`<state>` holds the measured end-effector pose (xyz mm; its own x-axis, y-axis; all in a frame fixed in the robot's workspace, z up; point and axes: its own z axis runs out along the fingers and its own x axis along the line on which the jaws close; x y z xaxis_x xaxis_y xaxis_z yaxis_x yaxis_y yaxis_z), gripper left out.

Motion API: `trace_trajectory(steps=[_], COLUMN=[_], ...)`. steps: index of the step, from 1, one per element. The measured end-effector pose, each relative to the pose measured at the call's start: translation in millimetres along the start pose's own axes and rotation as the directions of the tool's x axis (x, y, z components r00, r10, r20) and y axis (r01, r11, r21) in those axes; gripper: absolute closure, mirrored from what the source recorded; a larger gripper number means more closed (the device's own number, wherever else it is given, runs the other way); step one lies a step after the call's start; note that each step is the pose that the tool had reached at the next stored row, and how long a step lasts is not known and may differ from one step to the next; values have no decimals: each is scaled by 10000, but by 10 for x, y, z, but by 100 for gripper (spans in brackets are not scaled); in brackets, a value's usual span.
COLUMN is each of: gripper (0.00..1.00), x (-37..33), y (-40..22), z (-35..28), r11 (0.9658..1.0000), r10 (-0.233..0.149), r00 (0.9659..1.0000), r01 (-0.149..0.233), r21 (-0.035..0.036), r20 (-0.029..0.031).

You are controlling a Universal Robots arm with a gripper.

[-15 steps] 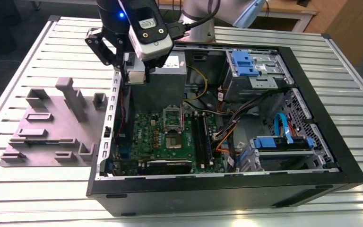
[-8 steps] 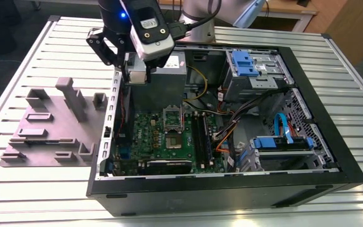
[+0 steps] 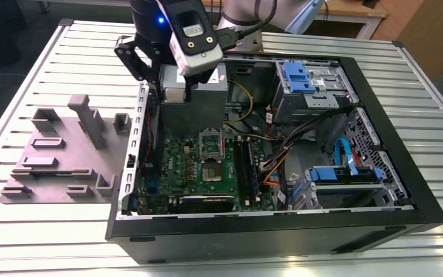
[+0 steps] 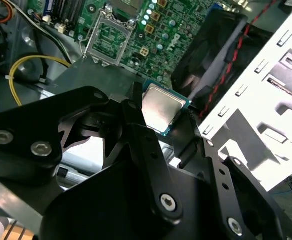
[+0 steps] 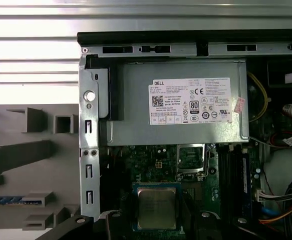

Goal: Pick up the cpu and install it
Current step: 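Pick up the cpu and move it towards the insertion slot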

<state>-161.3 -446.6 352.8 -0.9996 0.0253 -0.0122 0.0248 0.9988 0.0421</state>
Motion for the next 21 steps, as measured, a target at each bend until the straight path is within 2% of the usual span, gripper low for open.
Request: trace_trajectory(steps=[4, 12, 21], gripper=[53, 53, 53], x=[-86, -312, -474], y=[1, 4, -1], z=[24, 90, 161], r11=[10000, 10000, 10000], r10=[1, 7, 10], r00=[10000, 9999, 9997], r01=[-1, -7, -10], r21=[-1, 4, 5], r20=[-19, -153, -232])
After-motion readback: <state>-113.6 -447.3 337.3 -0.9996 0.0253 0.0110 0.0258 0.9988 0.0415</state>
